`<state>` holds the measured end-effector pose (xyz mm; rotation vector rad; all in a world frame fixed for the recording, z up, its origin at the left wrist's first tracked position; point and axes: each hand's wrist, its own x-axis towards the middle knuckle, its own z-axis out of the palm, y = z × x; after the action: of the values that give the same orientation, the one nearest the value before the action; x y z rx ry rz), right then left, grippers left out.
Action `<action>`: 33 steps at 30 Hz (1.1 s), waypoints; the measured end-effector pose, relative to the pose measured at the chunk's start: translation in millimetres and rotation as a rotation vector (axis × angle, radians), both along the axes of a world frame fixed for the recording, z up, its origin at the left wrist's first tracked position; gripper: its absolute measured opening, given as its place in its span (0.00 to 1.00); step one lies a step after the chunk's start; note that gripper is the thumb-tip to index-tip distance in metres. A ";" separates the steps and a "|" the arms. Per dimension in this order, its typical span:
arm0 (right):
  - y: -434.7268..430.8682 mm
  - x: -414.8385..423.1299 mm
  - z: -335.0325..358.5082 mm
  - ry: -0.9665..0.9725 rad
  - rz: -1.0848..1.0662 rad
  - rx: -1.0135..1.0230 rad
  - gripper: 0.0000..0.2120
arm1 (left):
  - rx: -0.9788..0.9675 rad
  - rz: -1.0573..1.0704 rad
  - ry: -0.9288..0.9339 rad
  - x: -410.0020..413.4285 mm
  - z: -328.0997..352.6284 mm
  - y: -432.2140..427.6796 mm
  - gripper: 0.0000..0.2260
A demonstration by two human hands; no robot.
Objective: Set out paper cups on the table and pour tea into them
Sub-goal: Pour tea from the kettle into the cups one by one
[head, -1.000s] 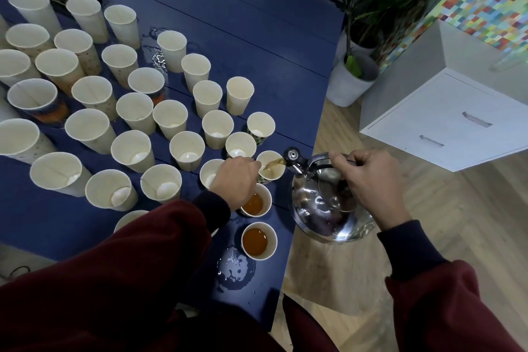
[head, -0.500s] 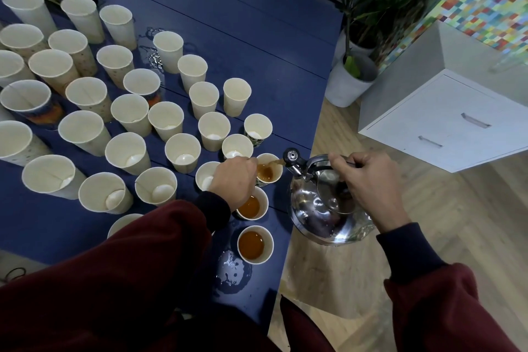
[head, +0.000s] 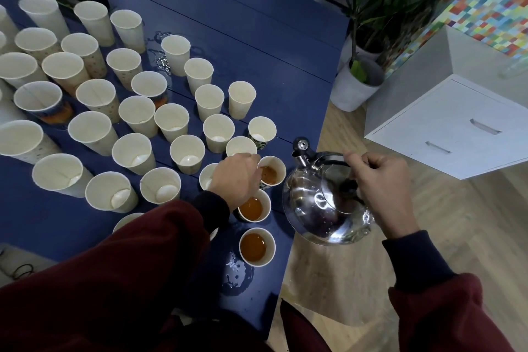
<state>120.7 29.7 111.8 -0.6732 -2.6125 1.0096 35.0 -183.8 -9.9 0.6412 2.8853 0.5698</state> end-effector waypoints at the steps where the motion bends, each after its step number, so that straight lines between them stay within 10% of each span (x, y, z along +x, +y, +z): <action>1: 0.7 -1.8 1.5 0.021 0.001 -0.013 0.28 | 0.022 0.008 0.013 -3.0 5.0 -1.6 0.11; 18: -4.2 -68.8 26.5 0.082 -0.015 0.111 0.28 | -0.218 -0.192 0.066 -97.1 24.2 13.4 0.29; 33: -2.6 -106.7 11.8 -0.029 0.076 0.188 0.28 | -0.104 -0.263 -0.036 -127.2 4.0 20.6 0.21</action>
<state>14.0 27.1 123.7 -0.5509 -2.7327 0.7661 -92.2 -163.2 -5.9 0.9625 2.7138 0.3880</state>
